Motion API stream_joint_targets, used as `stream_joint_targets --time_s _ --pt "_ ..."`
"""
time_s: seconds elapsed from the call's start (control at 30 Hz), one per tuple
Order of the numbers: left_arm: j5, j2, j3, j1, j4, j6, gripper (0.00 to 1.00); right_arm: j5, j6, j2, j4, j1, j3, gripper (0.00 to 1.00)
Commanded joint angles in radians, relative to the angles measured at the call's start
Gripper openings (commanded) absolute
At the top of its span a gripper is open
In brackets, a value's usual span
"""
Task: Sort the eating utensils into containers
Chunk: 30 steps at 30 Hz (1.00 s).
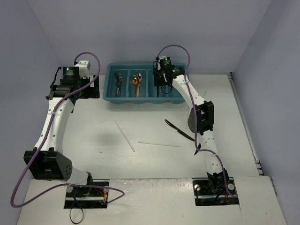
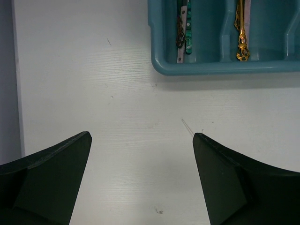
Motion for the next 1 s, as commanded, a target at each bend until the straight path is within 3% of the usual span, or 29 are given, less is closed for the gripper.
stream_joint_targets --time_s 0.0,0.17,0.3,0.47,0.63,0.77,0.97 --pt "0.008 -0.03 0.014 -0.005 0.038 -0.016 0.87 -0.044 -0.026 -0.085 0.074 0.005 0.027 0.57" --pt "0.007 -0.047 0.004 -0.005 0.061 -0.023 0.87 -0.091 -0.113 -0.228 0.072 0.013 -0.022 0.5" --pt "0.013 -0.061 -0.003 -0.005 0.067 -0.026 0.87 -0.112 -0.284 -0.427 0.072 0.019 -0.199 0.44" --pt "0.027 -0.071 -0.023 -0.005 0.077 -0.029 0.87 -0.015 -0.548 -0.746 0.058 0.05 -0.722 0.43" --pt "0.04 -0.068 -0.032 -0.011 0.093 -0.045 0.87 0.104 -0.725 -0.908 0.004 0.096 -1.057 0.33" --pt "0.042 -0.065 -0.029 -0.016 0.111 -0.065 0.87 0.134 -0.663 -0.908 -0.02 0.107 -1.165 0.31" --pt "0.042 -0.077 -0.038 -0.026 0.113 -0.073 0.87 0.109 -0.594 -0.787 -0.015 0.111 -1.191 0.29"
